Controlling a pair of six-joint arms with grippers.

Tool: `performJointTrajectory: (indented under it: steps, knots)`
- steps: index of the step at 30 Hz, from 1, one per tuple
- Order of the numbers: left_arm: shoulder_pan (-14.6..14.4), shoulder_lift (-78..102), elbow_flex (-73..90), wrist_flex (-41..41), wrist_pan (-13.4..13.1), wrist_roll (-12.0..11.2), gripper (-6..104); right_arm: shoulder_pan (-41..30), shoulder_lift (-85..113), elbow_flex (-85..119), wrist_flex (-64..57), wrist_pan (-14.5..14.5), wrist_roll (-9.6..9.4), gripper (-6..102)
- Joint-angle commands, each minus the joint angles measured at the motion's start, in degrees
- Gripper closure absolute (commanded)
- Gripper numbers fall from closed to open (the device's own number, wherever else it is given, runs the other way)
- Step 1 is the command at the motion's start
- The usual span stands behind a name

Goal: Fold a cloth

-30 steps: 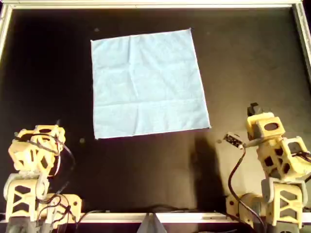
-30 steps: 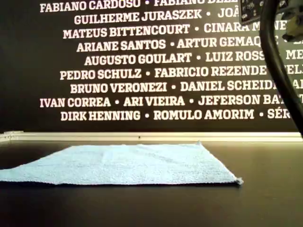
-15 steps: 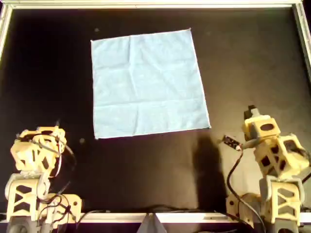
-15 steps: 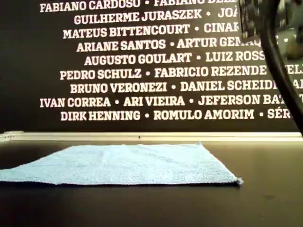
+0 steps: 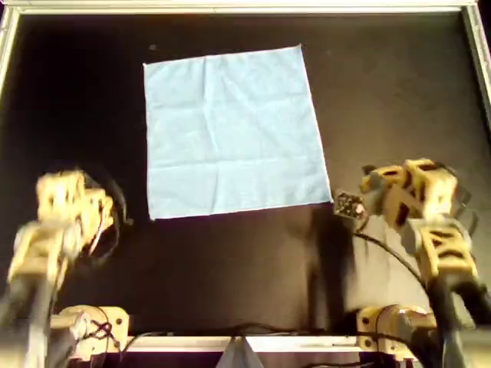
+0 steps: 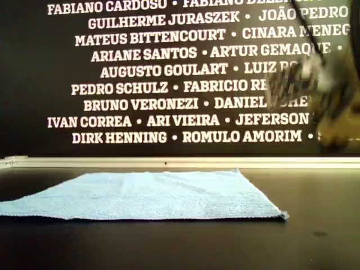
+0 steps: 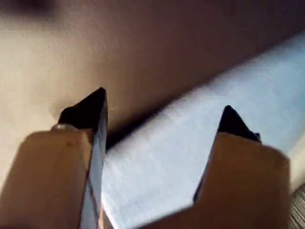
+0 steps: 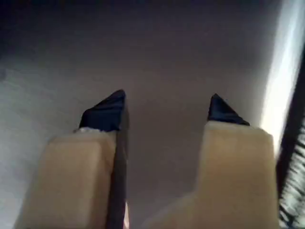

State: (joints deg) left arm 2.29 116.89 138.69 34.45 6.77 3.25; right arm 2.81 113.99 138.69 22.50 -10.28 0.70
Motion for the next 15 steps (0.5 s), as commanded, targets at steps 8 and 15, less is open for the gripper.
performJointTrajectory:
  steps: [8, 15]
  knots:
    - [-16.79, -3.6, -0.97, 0.62, 0.53, -0.18, 14, 8.53, -2.2, -3.52, 10.28, 0.53, -3.69, 27]
    - [-21.62, 2.55, 1.32, 0.62, 0.53, -0.26, 14, 8.53, -7.21, -4.04, 10.2, 0.53, -5.54, 27]
